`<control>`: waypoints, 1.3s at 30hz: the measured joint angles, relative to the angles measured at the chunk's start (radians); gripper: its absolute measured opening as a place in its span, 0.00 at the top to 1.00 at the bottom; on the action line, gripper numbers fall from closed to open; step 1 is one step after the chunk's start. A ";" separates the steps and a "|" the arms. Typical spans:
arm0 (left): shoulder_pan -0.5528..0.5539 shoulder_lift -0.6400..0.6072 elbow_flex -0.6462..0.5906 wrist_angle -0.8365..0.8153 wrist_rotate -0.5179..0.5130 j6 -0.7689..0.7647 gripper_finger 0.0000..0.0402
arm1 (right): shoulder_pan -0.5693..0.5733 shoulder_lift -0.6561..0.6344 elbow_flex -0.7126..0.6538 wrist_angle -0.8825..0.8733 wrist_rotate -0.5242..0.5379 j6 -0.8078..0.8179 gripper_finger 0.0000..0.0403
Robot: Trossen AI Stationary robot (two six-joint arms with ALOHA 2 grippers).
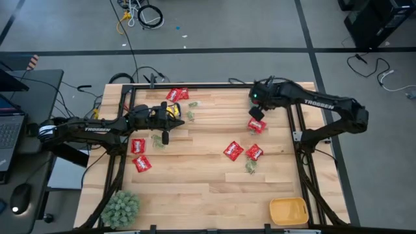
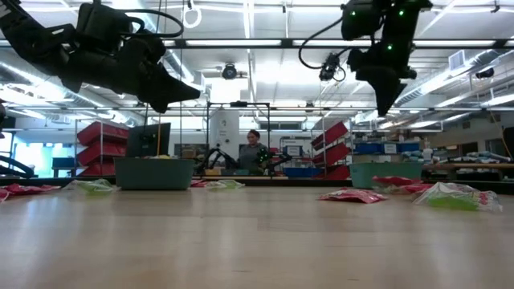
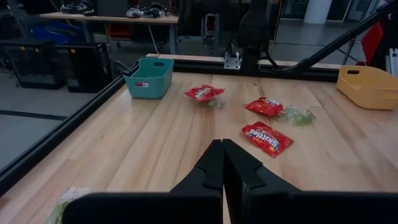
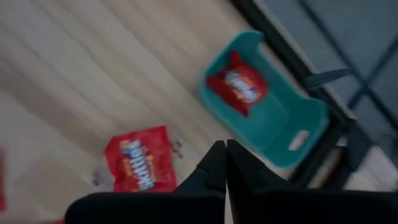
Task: Sort candy
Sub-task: Put the red candy into the blue bin
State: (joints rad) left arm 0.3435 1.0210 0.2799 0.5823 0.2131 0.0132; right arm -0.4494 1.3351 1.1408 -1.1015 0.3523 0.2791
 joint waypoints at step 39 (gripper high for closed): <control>0.000 0.000 0.000 -0.035 0.000 0.012 1.00 | 0.486 0.004 -0.491 0.338 0.077 0.034 0.59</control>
State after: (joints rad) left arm 0.3435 1.0210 0.2802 0.5468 0.2131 0.0250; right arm 0.0368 1.3392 0.6502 -0.7640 0.4294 0.3127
